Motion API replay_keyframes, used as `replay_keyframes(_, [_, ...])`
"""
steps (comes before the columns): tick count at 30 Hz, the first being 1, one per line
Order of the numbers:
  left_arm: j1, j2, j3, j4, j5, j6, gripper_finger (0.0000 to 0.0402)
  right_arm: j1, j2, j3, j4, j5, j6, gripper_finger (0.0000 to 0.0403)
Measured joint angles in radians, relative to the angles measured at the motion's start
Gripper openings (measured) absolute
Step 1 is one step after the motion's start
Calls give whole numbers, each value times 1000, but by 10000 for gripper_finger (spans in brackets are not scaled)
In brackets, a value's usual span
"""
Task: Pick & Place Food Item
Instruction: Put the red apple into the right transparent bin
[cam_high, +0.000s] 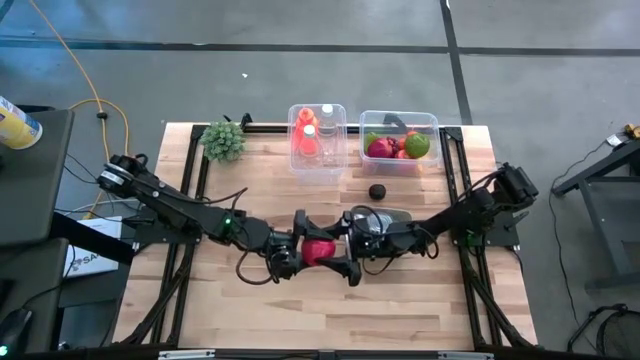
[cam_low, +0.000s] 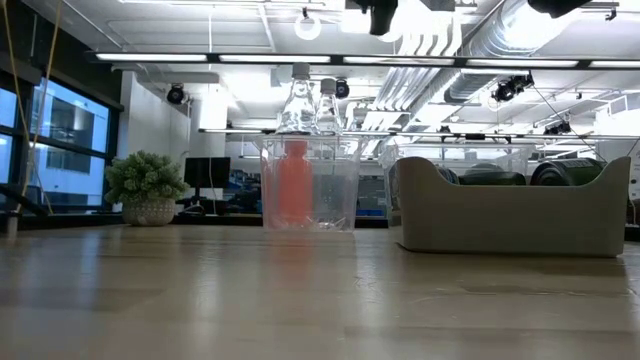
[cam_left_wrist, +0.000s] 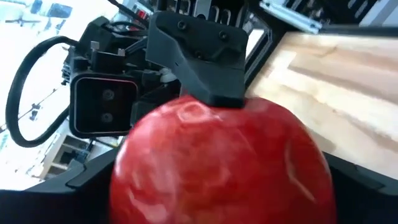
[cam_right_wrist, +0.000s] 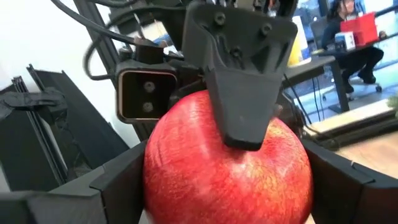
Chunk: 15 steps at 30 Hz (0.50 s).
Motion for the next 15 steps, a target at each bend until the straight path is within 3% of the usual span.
replay_keyframes(3, [-16, 2, 0, -4, -43, 13, 393, 0, 1, 1, -33, 0, 14, 324])
replay_keyframes(9, [-55, 2, 0, -6, -130, 58, 398, 0, 1, 1, -74, 21, 31, 322])
replay_keyframes(15, [-106, -4, 2, -30, -142, -7, 399, 2, -31, -7, -293, 196, 28, 322])
